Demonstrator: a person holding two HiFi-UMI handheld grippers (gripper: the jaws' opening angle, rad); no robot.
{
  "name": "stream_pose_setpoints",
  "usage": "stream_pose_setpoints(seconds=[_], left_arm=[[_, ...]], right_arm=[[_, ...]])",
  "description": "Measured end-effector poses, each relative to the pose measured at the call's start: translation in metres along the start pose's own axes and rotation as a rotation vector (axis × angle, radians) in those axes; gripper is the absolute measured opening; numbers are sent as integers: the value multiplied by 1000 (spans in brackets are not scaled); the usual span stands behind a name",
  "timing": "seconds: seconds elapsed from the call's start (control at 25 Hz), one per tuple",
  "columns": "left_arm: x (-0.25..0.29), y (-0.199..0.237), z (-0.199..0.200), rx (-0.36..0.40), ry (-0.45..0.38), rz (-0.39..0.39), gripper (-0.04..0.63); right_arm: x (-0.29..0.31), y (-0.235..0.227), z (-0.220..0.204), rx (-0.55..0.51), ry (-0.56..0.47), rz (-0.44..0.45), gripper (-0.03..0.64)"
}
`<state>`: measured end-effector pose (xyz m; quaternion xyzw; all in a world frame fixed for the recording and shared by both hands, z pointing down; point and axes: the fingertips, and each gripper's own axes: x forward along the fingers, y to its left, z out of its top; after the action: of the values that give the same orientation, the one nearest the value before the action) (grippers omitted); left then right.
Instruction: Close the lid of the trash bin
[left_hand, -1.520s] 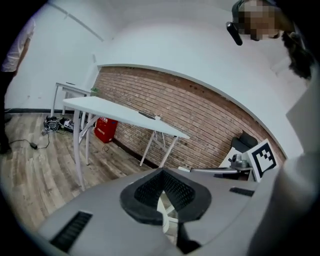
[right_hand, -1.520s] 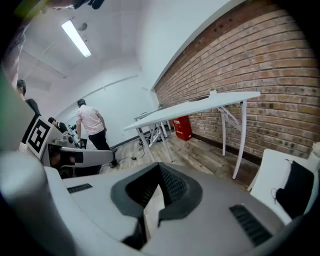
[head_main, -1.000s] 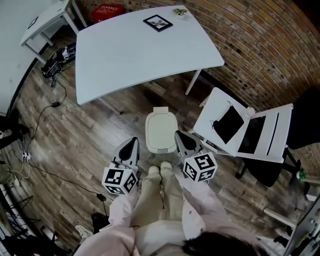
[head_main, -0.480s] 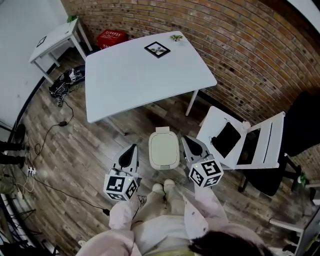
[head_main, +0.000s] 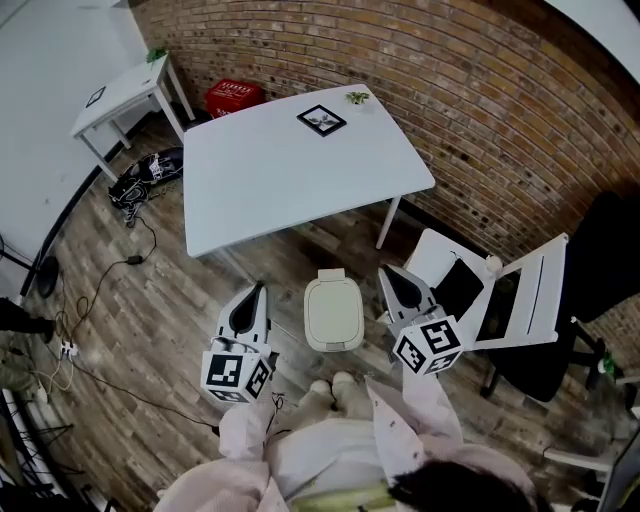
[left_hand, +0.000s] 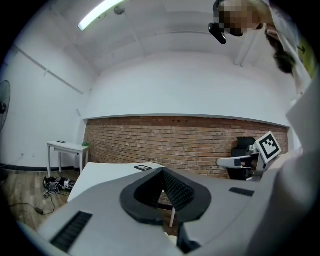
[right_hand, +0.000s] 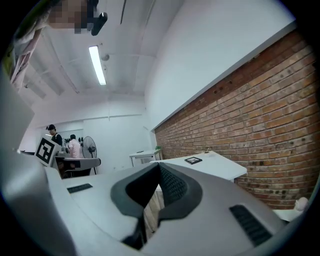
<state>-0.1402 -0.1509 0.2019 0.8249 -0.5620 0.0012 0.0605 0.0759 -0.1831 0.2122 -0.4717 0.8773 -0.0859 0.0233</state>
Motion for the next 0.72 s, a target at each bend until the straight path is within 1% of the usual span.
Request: stream_pose_setpoints(seconds=[0.12, 0.32, 0.72], left_arm=[[1, 0, 12, 9, -27, 7, -8], [0, -1, 16, 23, -44, 22, -8], [3, 1, 20, 43, -46, 31, -8]], right_arm=[[-1, -3, 15, -10, -29, 0, 4], [-6, -8, 27, -10, -58, -7, 4], [-3, -11, 29, -35, -56, -12, 3]])
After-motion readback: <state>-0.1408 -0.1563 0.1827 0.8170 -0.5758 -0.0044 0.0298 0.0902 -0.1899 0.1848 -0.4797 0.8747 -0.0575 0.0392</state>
